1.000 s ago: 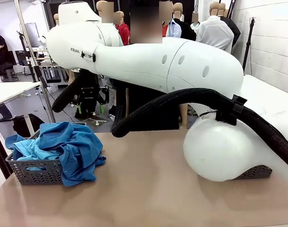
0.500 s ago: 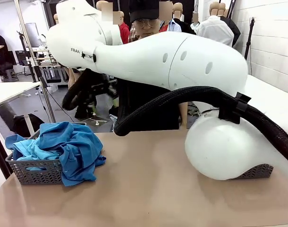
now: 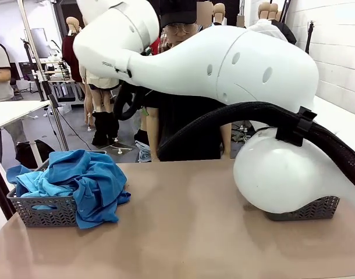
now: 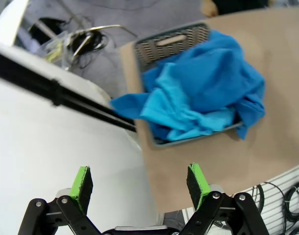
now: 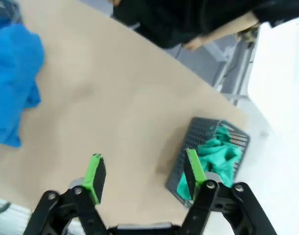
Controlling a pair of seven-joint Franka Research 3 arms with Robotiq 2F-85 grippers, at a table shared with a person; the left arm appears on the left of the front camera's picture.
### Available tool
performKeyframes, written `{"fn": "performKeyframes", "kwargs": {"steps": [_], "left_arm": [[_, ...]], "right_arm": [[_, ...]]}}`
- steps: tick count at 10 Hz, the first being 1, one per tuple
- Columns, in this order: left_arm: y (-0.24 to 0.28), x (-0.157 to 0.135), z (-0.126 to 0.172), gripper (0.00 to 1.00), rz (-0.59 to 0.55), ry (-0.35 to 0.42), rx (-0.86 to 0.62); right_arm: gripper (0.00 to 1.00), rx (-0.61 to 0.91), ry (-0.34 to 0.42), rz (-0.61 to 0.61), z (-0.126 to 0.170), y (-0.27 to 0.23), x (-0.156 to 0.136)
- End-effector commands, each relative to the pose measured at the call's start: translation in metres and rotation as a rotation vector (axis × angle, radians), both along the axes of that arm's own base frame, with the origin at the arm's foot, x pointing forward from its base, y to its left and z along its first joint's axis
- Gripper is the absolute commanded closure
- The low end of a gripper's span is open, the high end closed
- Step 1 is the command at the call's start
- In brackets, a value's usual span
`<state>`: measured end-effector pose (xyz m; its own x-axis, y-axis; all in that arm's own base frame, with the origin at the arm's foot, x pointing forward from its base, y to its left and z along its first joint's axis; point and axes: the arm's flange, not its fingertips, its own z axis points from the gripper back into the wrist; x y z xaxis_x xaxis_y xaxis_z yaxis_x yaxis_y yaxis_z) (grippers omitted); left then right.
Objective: Sort the tops and bottoms.
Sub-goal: Sort the clothes according to human instructions.
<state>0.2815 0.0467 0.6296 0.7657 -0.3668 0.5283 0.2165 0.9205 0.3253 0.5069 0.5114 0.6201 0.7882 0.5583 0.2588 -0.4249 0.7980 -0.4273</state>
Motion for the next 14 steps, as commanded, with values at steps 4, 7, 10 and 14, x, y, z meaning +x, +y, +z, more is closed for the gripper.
{"fn": "performKeyframes", "kwargs": {"steps": [4,7,10,14], "left_arm": [[-0.037,0.005,-0.012,0.00,-0.052,0.021,0.023],[-0.037,0.005,-0.012,0.00,-0.052,0.021,0.023],[-0.054,0.019,-0.027,0.00,-0.119,0.064,-0.059],[-0.126,0.045,-0.063,0.00,-0.225,0.144,-0.068]], "right_arm": [[0.20,0.070,-0.018,-0.058,0.004,-0.005,0.008],[0.20,0.118,0.005,-0.096,0.004,-0.008,0.010],[0.20,-0.034,0.210,-0.107,-0.037,-0.133,0.001],[0.20,0.019,0.267,-0.047,-0.104,-0.273,-0.114]]}}
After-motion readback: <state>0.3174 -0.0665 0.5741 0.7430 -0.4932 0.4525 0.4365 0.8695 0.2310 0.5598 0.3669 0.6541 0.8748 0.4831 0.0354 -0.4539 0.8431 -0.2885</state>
